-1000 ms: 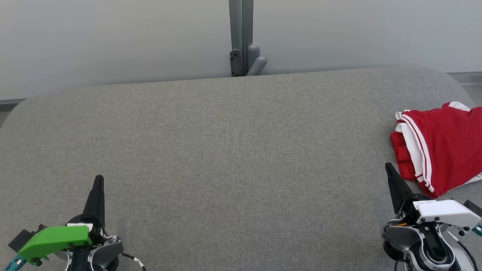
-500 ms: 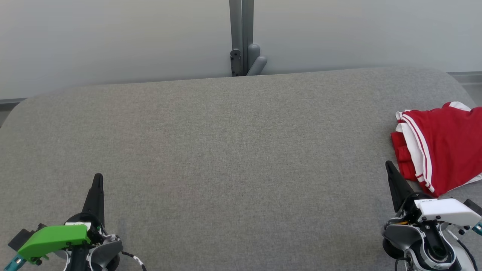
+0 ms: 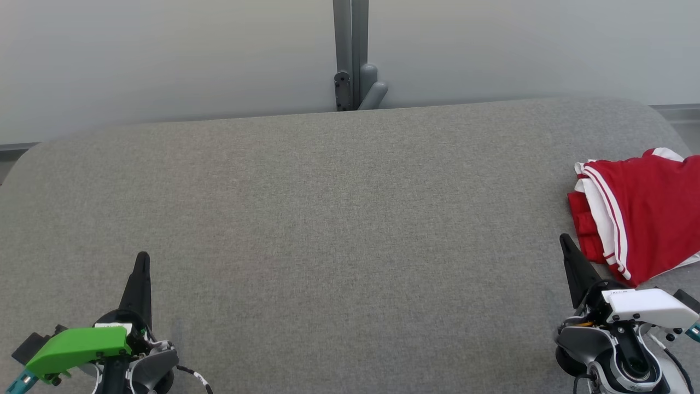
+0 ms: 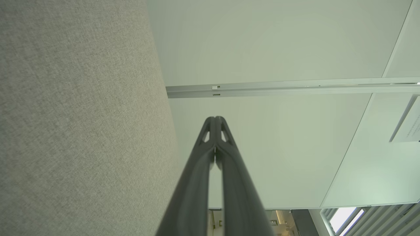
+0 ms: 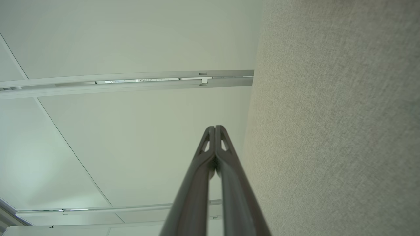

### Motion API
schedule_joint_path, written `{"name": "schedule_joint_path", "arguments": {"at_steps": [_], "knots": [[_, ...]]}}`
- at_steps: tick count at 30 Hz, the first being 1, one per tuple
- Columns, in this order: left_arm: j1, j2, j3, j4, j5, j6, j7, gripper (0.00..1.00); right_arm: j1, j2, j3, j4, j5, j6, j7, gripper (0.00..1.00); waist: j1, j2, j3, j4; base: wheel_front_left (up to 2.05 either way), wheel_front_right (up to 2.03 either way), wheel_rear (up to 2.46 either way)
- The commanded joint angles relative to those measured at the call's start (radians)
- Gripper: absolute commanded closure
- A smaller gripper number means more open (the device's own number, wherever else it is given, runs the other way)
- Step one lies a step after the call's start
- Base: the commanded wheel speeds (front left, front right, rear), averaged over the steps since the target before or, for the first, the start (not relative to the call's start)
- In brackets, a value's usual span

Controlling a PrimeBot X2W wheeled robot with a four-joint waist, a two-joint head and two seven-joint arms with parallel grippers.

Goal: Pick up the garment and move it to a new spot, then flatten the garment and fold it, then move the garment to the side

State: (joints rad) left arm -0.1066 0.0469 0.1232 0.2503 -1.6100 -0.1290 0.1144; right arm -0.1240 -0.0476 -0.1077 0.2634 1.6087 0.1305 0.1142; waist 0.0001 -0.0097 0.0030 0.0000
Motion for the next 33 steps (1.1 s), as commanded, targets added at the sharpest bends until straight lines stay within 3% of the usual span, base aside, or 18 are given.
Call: {"name": "schedule_joint_path", "arguments": {"at_steps": [1, 33], "knots": [[-0.013, 0.006, 0.001, -0.003, -0.003, -0.004, 0.003, 1.0, -0.004, -0.005, -0.001, -0.004, 0.006, 0.0, 0.004, 1.0, -0.0001, 0.0097, 0.0, 0.0, 0.0, 0.0, 0.0], [-0.013, 0.006, 0.001, -0.003, -0.003, -0.004, 0.003, 1.0, -0.004, -0.005, -0.001, -0.004, 0.006, 0.0, 0.004, 1.0, -0.0001, 0.0097, 0.0, 0.0, 0.0, 0.0, 0.0]]}}
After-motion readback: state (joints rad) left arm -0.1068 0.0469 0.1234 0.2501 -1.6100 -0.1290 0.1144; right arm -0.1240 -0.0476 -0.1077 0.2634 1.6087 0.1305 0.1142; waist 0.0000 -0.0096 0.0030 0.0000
